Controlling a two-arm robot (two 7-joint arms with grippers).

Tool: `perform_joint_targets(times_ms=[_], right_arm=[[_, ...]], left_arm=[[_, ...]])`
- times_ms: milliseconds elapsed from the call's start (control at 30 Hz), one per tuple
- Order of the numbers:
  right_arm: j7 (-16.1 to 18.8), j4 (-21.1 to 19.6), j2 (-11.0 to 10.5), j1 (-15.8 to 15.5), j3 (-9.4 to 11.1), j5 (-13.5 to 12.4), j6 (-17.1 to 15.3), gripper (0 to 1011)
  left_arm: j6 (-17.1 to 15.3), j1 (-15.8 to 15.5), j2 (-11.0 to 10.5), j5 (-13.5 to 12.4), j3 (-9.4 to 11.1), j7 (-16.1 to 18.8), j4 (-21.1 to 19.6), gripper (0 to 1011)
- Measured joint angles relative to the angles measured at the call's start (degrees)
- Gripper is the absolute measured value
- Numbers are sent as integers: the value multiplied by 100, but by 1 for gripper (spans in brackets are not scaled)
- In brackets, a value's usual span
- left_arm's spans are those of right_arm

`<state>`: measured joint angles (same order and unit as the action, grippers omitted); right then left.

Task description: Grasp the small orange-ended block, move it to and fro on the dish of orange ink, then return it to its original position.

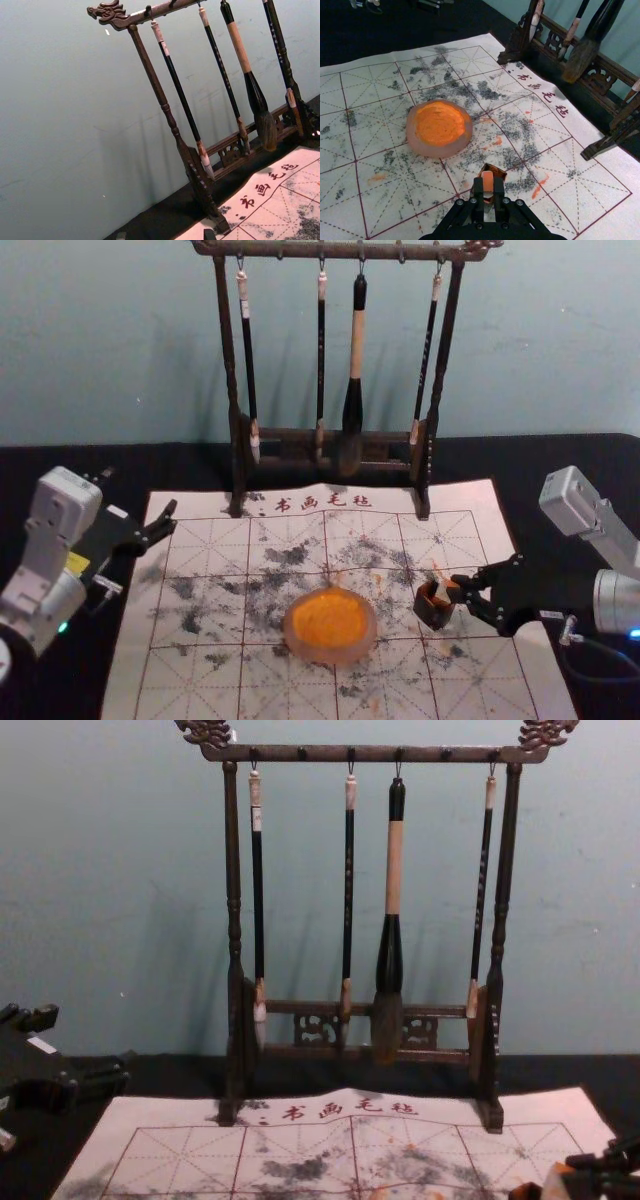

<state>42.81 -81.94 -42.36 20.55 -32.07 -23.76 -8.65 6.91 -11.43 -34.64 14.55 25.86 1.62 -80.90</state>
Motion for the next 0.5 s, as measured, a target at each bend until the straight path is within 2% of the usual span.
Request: perform_joint_targets(times_ms=[500], right_arm=[[-3,-2,-4,-3,3,7,-2,84]], left_arm=[[0,0,0,0,0,0,0,1001]])
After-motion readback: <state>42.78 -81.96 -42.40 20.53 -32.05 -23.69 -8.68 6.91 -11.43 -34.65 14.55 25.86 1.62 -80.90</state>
